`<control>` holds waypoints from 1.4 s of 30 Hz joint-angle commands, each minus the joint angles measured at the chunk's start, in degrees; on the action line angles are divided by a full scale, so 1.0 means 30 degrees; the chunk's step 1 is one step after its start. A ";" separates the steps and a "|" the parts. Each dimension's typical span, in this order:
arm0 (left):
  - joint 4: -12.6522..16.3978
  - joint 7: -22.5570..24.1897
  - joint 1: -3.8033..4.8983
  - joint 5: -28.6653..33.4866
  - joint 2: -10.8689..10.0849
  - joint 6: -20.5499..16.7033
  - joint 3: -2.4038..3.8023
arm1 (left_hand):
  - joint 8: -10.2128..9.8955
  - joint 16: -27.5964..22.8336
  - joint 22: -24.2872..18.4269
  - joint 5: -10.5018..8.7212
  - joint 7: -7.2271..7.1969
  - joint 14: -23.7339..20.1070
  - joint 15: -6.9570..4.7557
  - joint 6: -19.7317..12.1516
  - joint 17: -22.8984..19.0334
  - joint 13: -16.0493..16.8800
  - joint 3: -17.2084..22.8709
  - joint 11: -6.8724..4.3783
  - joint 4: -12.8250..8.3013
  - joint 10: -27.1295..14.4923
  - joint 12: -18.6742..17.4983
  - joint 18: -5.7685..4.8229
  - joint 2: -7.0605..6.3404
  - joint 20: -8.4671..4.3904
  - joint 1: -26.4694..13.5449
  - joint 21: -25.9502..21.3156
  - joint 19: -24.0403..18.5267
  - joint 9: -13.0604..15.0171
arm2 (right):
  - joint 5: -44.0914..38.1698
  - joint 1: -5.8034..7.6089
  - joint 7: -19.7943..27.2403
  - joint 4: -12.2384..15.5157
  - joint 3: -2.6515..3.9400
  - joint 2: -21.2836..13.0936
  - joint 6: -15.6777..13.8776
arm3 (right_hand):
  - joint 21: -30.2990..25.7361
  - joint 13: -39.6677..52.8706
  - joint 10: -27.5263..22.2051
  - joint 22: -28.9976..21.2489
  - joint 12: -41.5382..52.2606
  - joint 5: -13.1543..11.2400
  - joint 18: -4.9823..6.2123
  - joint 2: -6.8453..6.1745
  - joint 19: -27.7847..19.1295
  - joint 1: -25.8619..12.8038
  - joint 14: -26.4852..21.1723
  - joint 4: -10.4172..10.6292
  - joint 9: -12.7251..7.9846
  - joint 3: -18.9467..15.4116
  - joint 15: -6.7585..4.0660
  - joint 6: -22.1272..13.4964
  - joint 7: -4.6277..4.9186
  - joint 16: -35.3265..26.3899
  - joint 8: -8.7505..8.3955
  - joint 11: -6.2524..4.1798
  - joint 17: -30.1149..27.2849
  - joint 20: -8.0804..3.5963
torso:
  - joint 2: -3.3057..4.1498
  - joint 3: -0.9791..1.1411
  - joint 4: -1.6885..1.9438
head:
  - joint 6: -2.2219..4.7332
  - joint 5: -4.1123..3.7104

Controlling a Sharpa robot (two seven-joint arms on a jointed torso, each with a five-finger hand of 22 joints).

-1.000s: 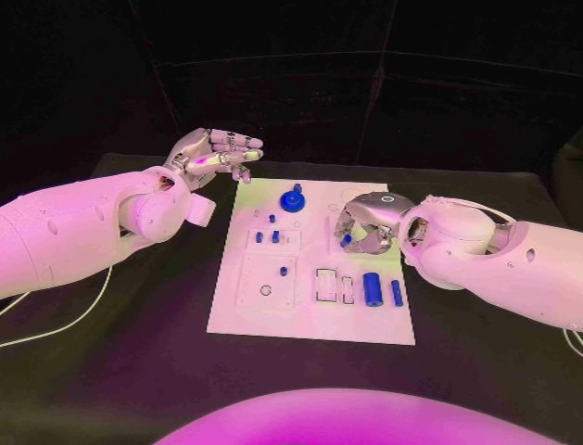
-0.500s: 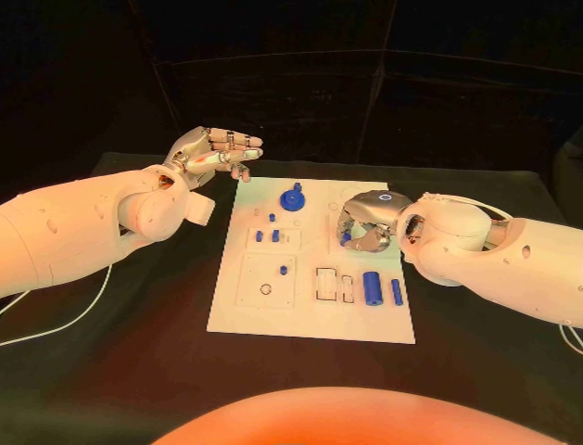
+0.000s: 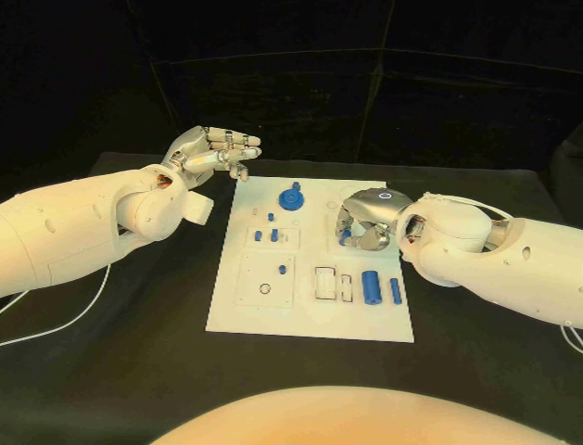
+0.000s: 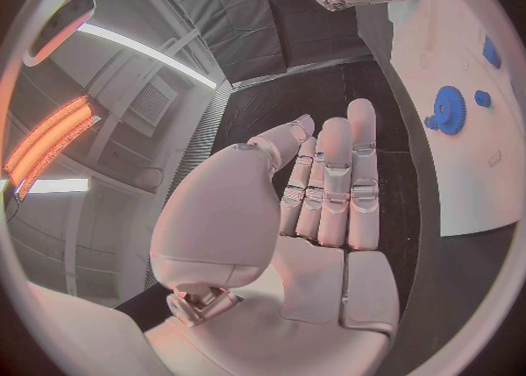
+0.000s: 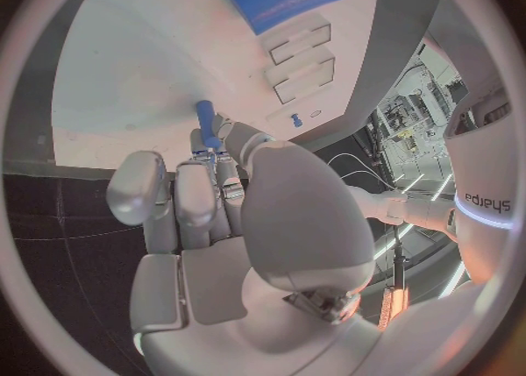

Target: Assemble the parts on the task board

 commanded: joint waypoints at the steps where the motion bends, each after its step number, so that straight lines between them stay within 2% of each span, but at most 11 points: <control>1: -0.0012 0.0052 0.0032 0.0078 0.0017 0.0218 0.0013 | 0.0130 -0.0090 -0.0011 0.0055 0.0058 -0.0099 0.0029 -0.0069 -0.0017 -0.0018 0.0009 0.0059 -0.0121 -0.0090 0.0065 0.0256 -0.0018 0.0010 -0.0124 -0.0061 -0.0091 -0.0011 | -0.0201 0.0029 0.0278 0.0456 0.0010 -0.0214 -0.1185 | 0.0085 -0.0012 0.0603 0.0064 0.0053 -0.0015 -0.0005 0.0041 0.0149 0.0240 0.0362 -0.0050 0.0010 0.0131 -0.0137 0.0145 0.0043 0.0093 0.0024 -0.0399 0.0057 0.0032 | -0.0026 -0.0011 0.0007 | 0.0018 0.0009; 4: -0.0010 0.0044 0.0032 0.0078 0.0011 0.0214 0.0013 | 0.0130 -0.0090 -0.0011 0.0055 0.0058 -0.0099 0.0029 -0.0069 -0.0017 -0.0018 0.0009 0.0059 -0.0121 -0.0090 0.0065 0.0256 -0.0018 0.0010 -0.0124 -0.0061 -0.0091 -0.0011 | -0.0013 0.0032 0.0285 0.1168 0.0057 -0.0595 -0.1561 | 0.0111 -0.0008 0.0640 0.0104 0.0033 0.0004 -0.0012 0.0004 0.0164 0.0229 0.0359 -0.0087 0.0003 0.0179 -0.0140 0.0147 0.0053 0.0096 0.0008 -0.0394 0.0048 0.0028 | -0.0040 -0.0023 0.0018 | 0.0034 -0.0001; 7: -0.0002 0.0039 0.0032 0.0078 0.0007 0.0203 0.0013 | 0.0130 -0.0090 -0.0011 0.0055 0.0058 -0.0099 0.0029 -0.0069 -0.0017 -0.0018 0.0009 0.0059 -0.0121 -0.0090 0.0065 0.0256 -0.0018 0.0010 -0.0124 -0.0061 -0.0091 -0.0011 | 0.0122 0.0035 0.0237 0.1824 0.0347 -0.0862 -0.1782 | 0.0111 -0.0008 0.0640 0.0104 0.0033 0.0004 -0.0012 0.0004 0.0164 0.0229 0.0359 -0.0087 0.0003 0.0179 -0.0140 0.0147 0.0053 0.0096 0.0008 -0.0394 0.0048 0.0028 | -0.0049 -0.0039 0.0023 | 0.0040 0.0013; 11: 0.0023 0.0032 0.0032 0.0078 0.0014 0.0197 0.0013 | 0.0130 -0.0090 -0.0011 0.0055 0.0058 -0.0099 0.0029 -0.0069 -0.0017 -0.0018 0.0009 0.0059 -0.0121 -0.0090 0.0065 0.0256 -0.0018 0.0010 -0.0124 -0.0061 -0.0091 -0.0011 | 0.0085 0.0044 0.0173 0.2868 0.0568 -0.1119 -0.1889 | 0.0163 -0.0004 0.0680 0.0196 0.0001 0.0033 -0.0027 -0.0038 0.0195 0.0215 0.0358 -0.0135 -0.0002 0.0248 -0.0146 0.0169 0.0057 0.0121 -0.0005 -0.0392 0.0077 0.0023 | -0.0050 -0.0049 0.0014 | 0.0050 0.0099; 14: 0.0045 0.0025 0.0032 0.0078 0.0027 0.0209 0.0013 | 0.0130 -0.0090 -0.0011 0.0055 0.0058 -0.0099 0.0029 -0.0069 -0.0017 -0.0018 0.0009 0.0059 -0.0121 -0.0090 0.0065 0.0256 -0.0018 0.0010 -0.0124 -0.0061 -0.0091 -0.0011 | 0.0056 0.0048 0.0224 0.3426 0.0634 -0.0951 -0.1846 | 0.0189 -0.0003 0.0692 0.0243 -0.0011 0.0042 -0.0035 -0.0060 0.0211 0.0206 0.0359 -0.0151 -0.0002 0.0266 -0.0149 0.0181 0.0058 0.0132 -0.0007 -0.0391 0.0092 0.0020 | -0.0020 -0.0037 0.0021 | 0.0064 0.0164; 18: 0.0059 0.0017 0.0033 0.0078 0.0068 0.0225 0.0013 | 0.0130 -0.0090 -0.0011 0.0055 0.0058 -0.0099 0.0029 -0.0069 -0.0017 -0.0018 0.0009 0.0059 -0.0121 -0.0090 0.0065 0.0256 -0.0018 0.0010 -0.0124 -0.0061 -0.0091 -0.0011 | 0.0044 0.0044 0.0441 0.3717 0.0666 -0.0108 -0.1665 | 0.0211 -0.0003 0.0707 0.0280 -0.0038 0.0053 -0.0042 -0.0108 0.0223 0.0164 0.0356 -0.0165 -0.0005 0.0283 -0.0150 0.0193 0.0066 0.0138 -0.0016 -0.0384 0.0091 0.0017 | -0.0004 -0.0030 0.0016 | 0.0007 0.0312; 22: 0.0072 0.0038 0.0034 0.0078 0.0112 0.0228 0.0013 | 0.0140 -0.0093 -0.0011 0.0054 0.0059 -0.0101 0.0028 -0.0076 -0.0030 -0.0020 0.0006 0.0060 -0.0128 -0.0101 0.0082 0.0258 -0.0010 0.0011 -0.0124 -0.0061 -0.0096 -0.0011 | 0.0041 -0.0001 0.0778 0.3446 0.0657 0.1021 -0.1465 | 0.0212 -0.0005 0.0706 0.0276 -0.0058 0.0070 -0.0041 -0.0121 0.0220 0.0140 0.0353 -0.0168 -0.0010 0.0301 -0.0148 0.0190 0.0071 0.0135 -0.0026 -0.0380 0.0078 0.0016 | -0.0009 -0.0038 0.0050 | -0.0087 0.0403; 27: 0.0073 0.0058 0.0038 0.0078 0.0178 0.0216 0.0015 | 0.0140 -0.0093 -0.0011 0.0054 0.0059 -0.0101 0.0028 -0.0076 -0.0030 -0.0020 0.0006 0.0060 -0.0128 -0.0101 0.0082 0.0258 -0.0010 0.0011 -0.0124 -0.0061 -0.0096 -0.0011 | 0.0039 -0.0372 0.1268 0.2744 0.0574 0.2379 -0.1085 | 0.0214 -0.0012 0.0695 0.0268 -0.0126 0.0141 -0.0039 -0.0132 0.0210 0.0096 0.0347 -0.0189 -0.0021 0.0378 -0.0142 0.0181 0.0084 0.0146 -0.0059 -0.0367 0.0079 0.0015 | -0.0009 -0.0053 0.0100 | -0.0183 0.0648; 28: 0.0074 0.0063 0.0039 0.0078 0.0185 0.0212 0.0015 | 0.0140 -0.0093 -0.0011 0.0054 0.0059 -0.0101 0.0028 -0.0076 -0.0030 -0.0020 0.0006 0.0060 -0.0128 -0.0101 0.0082 0.0258 -0.0010 0.0011 -0.0124 -0.0061 -0.0096 -0.0011 | 0.0039 -0.0478 0.1353 0.2613 0.0554 0.2575 -0.1018 | 0.0211 -0.0014 0.0691 0.0257 -0.0158 0.0177 -0.0037 -0.0139 0.0201 0.0076 0.0341 -0.0202 -0.0027 0.0416 -0.0138 0.0173 0.0091 0.0141 -0.0076 -0.0360 0.0060 0.0016 | -0.0002 -0.0041 0.0031 | -0.0199 0.0769; 36: 0.0094 0.0086 0.0044 0.0078 0.0210 0.0202 0.0016 | 0.0140 -0.0093 -0.0011 0.0054 0.0059 -0.0101 0.0028 -0.0076 -0.0030 -0.0020 0.0006 0.0060 -0.0128 -0.0101 0.0082 0.0258 -0.0010 0.0011 -0.0124 -0.0061 -0.0096 -0.0011 | 0.0024 -0.0964 0.1756 0.1762 0.0161 0.3507 -0.0628 | 0.0210 -0.0016 0.0685 0.0251 -0.0188 0.0213 -0.0036 -0.0149 0.0194 0.0055 0.0337 -0.0215 -0.0033 0.0448 -0.0133 0.0163 0.0100 0.0143 -0.0094 -0.0352 0.0056 0.0018 | 0.0004 -0.0024 0.0006 | -0.0362 0.1034; 42: 0.0095 0.0096 0.0046 0.0078 0.0255 0.0213 0.0016 | 0.0140 -0.0093 -0.0011 0.0054 0.0059 -0.0101 0.0028 -0.0076 -0.0030 -0.0020 0.0006 0.0060 -0.0128 -0.0101 0.0082 0.0258 -0.0010 0.0011 -0.0124 -0.0061 -0.0096 -0.0011 | -0.0031 -0.1168 0.1787 0.1114 0.0026 0.3943 -0.0158 | 0.0217 -0.0017 0.0682 0.0258 -0.0230 0.0262 -0.0037 -0.0160 0.0190 0.0021 0.0334 -0.0230 -0.0040 0.0494 -0.0127 0.0147 0.0112 0.0152 -0.0119 -0.0342 0.0060 0.0020 | 0.0002 -0.0016 0.0024 | -0.0442 0.1126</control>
